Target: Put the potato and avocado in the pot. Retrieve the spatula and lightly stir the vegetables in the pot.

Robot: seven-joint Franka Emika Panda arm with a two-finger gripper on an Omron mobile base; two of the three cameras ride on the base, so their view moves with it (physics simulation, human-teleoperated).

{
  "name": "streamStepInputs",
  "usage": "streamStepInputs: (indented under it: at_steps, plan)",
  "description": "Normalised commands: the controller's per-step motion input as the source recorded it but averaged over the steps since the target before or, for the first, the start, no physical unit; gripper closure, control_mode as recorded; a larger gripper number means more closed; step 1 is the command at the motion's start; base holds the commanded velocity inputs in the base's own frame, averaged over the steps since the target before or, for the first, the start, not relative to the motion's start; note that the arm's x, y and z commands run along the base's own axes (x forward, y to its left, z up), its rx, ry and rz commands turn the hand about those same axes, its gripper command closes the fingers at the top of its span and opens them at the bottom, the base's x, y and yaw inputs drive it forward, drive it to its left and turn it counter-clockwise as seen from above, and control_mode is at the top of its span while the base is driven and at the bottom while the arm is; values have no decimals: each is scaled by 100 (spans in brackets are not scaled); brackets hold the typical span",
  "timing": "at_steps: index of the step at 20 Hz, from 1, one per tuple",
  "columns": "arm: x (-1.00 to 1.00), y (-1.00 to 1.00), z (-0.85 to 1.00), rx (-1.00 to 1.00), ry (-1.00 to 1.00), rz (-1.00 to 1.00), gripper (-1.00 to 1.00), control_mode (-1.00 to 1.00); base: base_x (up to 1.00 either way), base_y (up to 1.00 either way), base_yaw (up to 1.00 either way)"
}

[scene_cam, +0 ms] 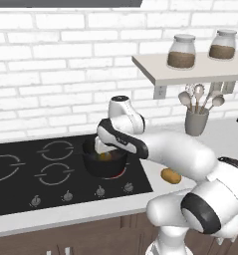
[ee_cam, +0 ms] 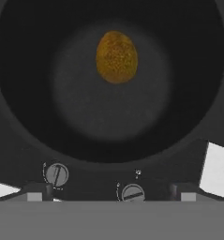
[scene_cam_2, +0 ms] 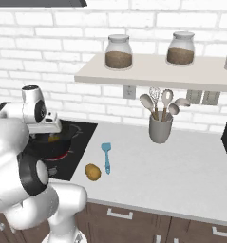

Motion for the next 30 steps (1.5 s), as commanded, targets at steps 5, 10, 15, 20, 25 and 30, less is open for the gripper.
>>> streamStepInputs:
  at_steps: [5, 10, 15, 20, 25, 30]
  plan:
    - [-90, -91, 13, 0, 0, 4, -100, -100, 0, 0, 0]
    - [-62, -97, 4, 0, 5, 4, -100, -100, 0, 0, 0]
    - [-13, -81, 0, 0, 5, 3, -100, -100, 0, 0, 0]
    - [2, -71, 0, 0, 15, 1, -100, -100, 0, 0, 0]
    - [18, -64, -6, 0, 9, 4, -100, -100, 0, 0, 0]
    - [39, -36, -16, 0, 5, 8, -100, -100, 0, 0, 0]
